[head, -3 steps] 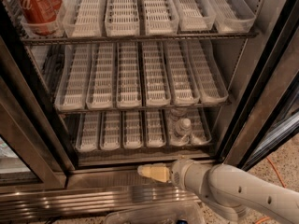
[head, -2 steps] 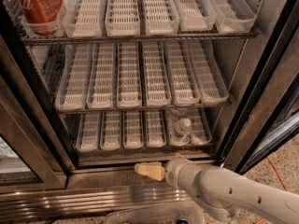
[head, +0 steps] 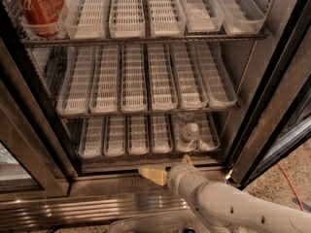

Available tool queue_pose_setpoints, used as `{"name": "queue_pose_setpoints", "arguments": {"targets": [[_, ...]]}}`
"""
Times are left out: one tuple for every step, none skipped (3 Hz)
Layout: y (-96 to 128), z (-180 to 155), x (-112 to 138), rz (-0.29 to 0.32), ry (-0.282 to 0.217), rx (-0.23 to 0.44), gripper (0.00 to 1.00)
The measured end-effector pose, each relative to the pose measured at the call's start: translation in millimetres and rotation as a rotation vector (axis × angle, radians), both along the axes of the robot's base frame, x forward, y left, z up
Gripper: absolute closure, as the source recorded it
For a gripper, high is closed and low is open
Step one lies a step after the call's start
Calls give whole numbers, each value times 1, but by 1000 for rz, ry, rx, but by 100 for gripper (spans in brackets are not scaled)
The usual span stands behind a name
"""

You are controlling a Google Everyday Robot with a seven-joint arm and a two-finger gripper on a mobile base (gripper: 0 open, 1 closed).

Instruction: Pick water bottle from bottom shelf of fridge

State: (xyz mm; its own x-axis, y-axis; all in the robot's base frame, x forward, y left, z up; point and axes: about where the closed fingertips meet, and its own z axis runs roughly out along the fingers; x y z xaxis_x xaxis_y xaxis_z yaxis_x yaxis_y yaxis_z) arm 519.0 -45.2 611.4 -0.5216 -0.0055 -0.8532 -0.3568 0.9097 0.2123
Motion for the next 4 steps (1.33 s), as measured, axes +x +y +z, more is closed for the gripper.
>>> {"name": "queue_pose_setpoints", "arguments": {"targets": [[-16,24,-2,-59,-72,-5,0],[-30,33,-2,-104,-105,-33,0],[-30,33,-1,-105,-106,-33,0],[-29,25,-3,-132,-101,15,0]]}}
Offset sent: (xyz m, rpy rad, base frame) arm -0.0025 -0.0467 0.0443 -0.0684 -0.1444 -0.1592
